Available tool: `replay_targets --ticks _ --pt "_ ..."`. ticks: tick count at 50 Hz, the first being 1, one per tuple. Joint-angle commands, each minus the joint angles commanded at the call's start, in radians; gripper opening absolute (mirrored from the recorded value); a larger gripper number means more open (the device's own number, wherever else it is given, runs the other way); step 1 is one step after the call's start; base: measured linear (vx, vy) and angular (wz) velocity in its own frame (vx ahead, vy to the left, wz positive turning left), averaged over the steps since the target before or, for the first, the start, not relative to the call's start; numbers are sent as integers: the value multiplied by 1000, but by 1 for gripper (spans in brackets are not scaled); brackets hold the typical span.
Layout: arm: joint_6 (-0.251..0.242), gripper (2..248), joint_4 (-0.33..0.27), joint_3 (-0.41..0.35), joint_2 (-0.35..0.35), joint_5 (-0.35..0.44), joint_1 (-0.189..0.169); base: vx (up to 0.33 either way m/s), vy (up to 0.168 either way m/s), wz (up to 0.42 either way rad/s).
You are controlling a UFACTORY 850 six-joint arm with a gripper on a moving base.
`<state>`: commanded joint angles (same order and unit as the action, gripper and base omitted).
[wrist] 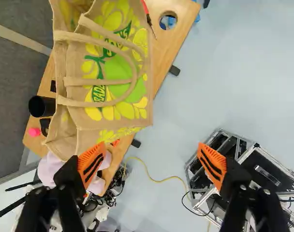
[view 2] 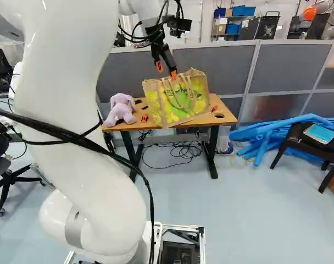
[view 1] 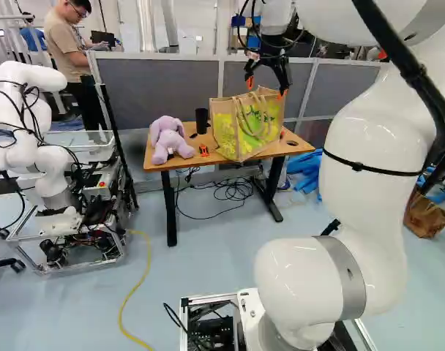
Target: Pick up the bag on the ground and place it on the table
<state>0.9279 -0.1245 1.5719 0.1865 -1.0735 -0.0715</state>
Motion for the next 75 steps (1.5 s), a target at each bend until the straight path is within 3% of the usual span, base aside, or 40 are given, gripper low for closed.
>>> replay_targets --ticks 38,75 --pt "-142 247 19 -227 -71 298 11 0 0 0" --pt "-355 247 48 -568 -178 745 27 0 0 0"
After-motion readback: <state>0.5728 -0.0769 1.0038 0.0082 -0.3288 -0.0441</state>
